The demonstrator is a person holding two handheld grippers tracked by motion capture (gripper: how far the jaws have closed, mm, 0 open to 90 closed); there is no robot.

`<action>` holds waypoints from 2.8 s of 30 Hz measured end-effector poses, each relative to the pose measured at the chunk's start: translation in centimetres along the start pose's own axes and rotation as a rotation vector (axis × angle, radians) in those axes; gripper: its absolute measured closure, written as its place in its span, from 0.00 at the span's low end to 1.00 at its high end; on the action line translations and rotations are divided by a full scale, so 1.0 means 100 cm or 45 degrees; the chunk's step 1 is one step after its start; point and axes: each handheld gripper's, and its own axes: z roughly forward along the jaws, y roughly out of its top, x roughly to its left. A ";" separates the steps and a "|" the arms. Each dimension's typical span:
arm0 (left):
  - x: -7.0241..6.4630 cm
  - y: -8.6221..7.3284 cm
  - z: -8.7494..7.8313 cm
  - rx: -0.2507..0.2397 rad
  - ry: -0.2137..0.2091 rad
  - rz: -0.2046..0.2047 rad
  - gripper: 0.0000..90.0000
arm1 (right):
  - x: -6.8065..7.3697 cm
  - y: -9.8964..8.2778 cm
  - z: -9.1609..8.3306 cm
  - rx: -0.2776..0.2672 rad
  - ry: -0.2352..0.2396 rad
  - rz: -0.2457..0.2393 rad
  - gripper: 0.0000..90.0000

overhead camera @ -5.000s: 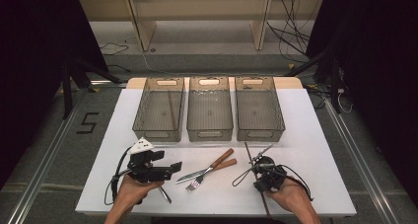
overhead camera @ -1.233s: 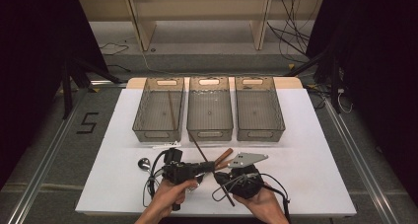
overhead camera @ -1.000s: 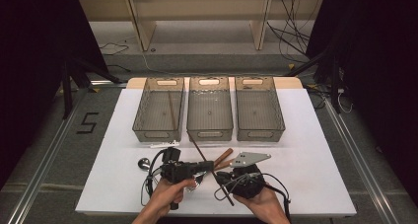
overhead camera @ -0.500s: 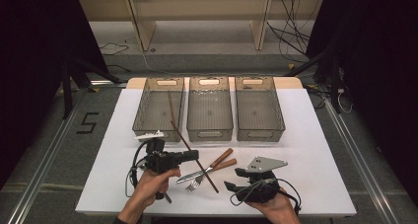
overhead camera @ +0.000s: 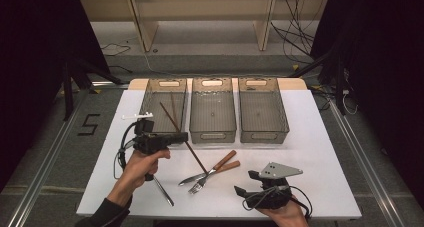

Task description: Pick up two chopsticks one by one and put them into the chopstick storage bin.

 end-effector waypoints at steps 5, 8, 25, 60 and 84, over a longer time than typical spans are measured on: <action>0.002 0.017 -0.009 -0.025 0.040 0.014 0.94 | -0.001 -0.002 -0.003 -0.031 -0.024 0.001 0.32; 0.005 0.025 -0.013 -0.033 0.066 0.020 0.94 | -0.002 -0.003 -0.005 -0.049 -0.026 0.006 0.32; 0.033 0.074 -0.029 -0.119 0.192 -0.026 0.94 | -0.005 -0.009 -0.008 -0.052 -0.049 0.001 0.30; 0.072 0.098 -0.010 -0.051 0.461 -0.062 0.93 | -0.005 -0.012 -0.010 -0.065 -0.048 -0.014 0.28; 0.082 0.085 0.010 0.060 0.476 -0.062 0.93 | -0.005 -0.012 -0.010 -0.067 -0.045 -0.014 0.29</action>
